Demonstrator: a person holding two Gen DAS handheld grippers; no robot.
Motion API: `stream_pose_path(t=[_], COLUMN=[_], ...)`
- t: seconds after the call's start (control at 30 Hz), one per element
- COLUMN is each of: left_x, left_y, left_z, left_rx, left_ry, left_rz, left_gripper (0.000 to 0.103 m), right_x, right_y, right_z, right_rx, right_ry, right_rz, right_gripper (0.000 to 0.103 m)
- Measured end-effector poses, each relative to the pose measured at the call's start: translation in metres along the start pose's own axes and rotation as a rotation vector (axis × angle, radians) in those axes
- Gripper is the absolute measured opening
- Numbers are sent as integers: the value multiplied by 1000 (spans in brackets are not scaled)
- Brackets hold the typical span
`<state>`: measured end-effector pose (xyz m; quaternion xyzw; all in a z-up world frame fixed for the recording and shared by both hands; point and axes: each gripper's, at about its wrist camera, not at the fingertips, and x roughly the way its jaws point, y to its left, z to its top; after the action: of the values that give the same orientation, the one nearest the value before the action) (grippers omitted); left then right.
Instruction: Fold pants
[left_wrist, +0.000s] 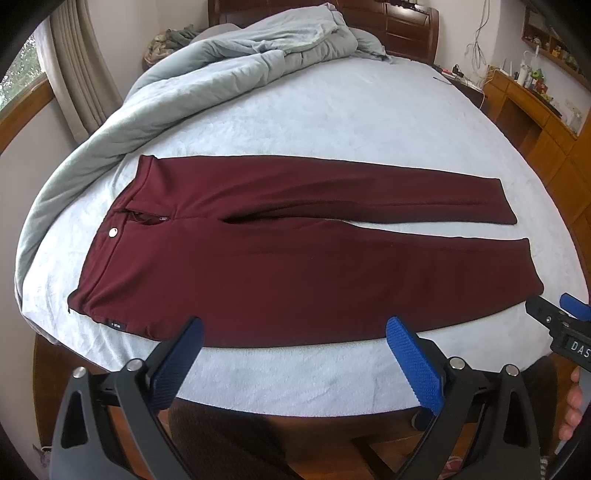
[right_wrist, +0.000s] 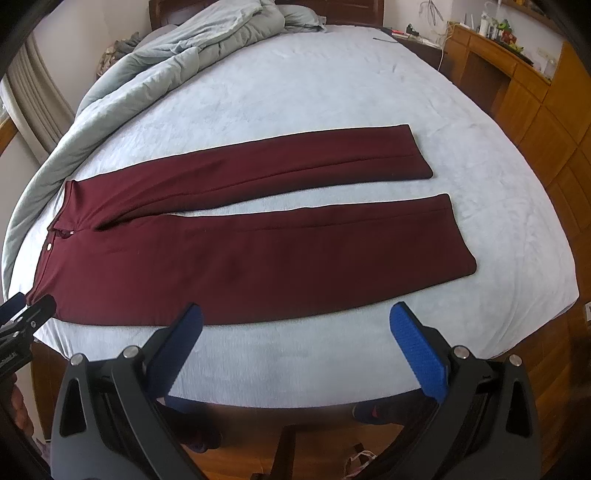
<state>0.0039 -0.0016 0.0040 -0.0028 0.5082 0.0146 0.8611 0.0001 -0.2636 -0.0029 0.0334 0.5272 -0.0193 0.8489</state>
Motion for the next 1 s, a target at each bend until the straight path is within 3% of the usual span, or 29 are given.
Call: stream_pose_path(t=[1.0], left_x=[-5], left_y=[3], left_z=[15], left_rx=[1], left_ry=[-31], left_rz=[-15], left_gripper=[99], right_x=[3], right_y=[6], right_z=[13], right_rx=[4], right_ry=[-3], right_rz=[7], right_gripper=[101])
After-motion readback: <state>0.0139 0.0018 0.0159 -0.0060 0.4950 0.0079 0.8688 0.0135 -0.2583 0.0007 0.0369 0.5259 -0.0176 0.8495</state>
